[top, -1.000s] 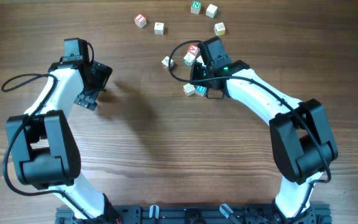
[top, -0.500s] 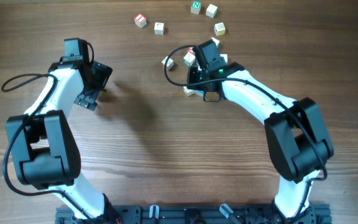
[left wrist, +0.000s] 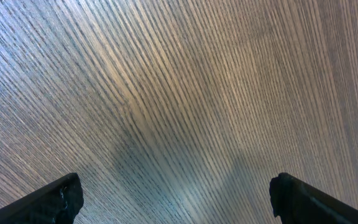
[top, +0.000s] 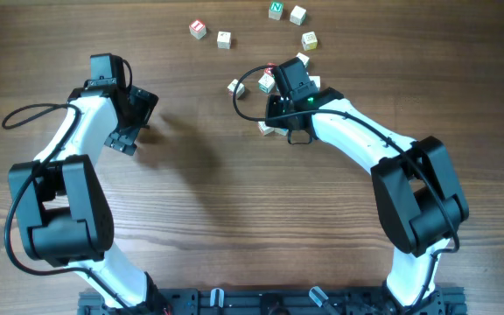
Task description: Form a circle
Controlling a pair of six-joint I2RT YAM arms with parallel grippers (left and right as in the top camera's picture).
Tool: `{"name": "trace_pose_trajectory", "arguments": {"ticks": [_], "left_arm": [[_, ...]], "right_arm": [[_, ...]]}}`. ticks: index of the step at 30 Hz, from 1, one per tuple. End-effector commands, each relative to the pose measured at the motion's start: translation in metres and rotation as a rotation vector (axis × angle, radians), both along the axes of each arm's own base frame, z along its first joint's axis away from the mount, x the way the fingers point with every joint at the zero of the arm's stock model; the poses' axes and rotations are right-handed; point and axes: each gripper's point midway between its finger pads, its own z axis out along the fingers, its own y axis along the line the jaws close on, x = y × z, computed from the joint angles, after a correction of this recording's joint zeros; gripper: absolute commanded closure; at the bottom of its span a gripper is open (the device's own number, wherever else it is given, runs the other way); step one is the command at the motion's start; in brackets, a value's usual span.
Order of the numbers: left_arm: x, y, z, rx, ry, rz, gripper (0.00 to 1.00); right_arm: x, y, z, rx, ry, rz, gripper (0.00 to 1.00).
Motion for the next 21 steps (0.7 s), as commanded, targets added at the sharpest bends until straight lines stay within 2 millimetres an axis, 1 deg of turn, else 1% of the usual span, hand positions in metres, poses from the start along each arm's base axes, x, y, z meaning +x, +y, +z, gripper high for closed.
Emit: {"name": "trace_pose_trajectory", "arguments": {"ticks": [1, 21], "left_arm": [[-0.0001, -0.0003, -0.0042, -0.008, 0.01, 0.009, 0.0], [-0.0001, -0.0003, -0.0042, -0.008, 0.01, 0.009, 0.0]], "right_arm": [[0.0052, -0.0011, -0.0015, -0.012, -0.005, -0.023, 0.95], [0.0043, -0.0072, -0.0032, -0.032, 0.002, -0.058, 0.95]]}}
